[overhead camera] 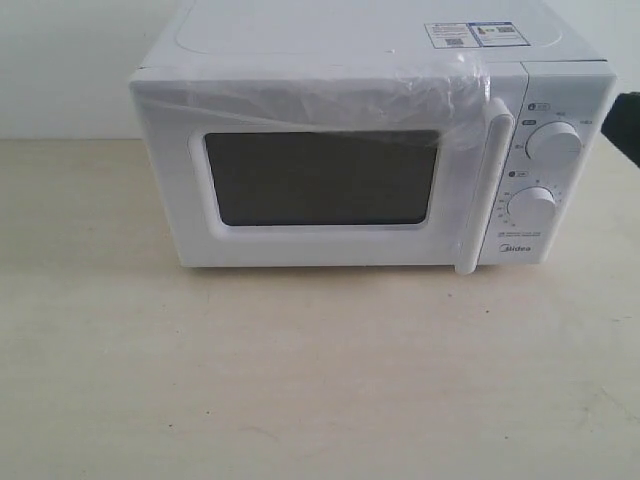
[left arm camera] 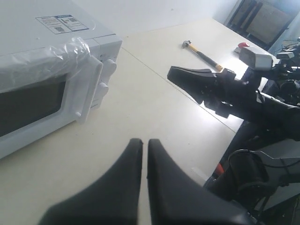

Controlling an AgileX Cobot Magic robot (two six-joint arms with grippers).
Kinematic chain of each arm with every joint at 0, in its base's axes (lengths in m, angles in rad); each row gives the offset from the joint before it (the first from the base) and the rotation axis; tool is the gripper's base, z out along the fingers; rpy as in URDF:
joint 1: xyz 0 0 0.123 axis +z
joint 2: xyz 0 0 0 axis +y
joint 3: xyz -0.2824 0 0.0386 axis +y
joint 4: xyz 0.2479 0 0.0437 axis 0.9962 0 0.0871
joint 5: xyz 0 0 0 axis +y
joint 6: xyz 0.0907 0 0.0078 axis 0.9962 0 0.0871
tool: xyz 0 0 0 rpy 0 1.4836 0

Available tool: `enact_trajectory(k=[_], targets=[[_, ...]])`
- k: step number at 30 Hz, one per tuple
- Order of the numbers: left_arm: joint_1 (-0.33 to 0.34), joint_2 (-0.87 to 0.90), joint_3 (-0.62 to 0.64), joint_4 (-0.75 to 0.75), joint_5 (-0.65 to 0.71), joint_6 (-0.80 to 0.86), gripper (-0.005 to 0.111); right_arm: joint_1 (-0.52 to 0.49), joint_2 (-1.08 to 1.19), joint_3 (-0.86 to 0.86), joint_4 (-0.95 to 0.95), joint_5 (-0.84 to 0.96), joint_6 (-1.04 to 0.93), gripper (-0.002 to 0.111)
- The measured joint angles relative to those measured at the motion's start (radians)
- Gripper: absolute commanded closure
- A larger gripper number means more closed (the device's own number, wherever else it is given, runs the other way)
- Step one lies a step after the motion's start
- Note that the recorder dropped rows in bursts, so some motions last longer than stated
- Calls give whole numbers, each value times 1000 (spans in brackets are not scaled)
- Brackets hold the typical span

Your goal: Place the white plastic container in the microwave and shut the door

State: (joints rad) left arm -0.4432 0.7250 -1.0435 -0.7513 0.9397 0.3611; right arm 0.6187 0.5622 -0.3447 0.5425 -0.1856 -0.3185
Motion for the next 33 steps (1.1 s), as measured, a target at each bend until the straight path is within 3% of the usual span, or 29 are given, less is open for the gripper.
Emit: enact_trajectory(k=[16, 33], targets=[[0, 0, 0, 0, -1, 0, 102, 0, -108, 2, 6, 543, 0, 108], [0, -4, 0, 0, -1, -2, 102, 0, -109, 2, 6, 576, 0, 108]])
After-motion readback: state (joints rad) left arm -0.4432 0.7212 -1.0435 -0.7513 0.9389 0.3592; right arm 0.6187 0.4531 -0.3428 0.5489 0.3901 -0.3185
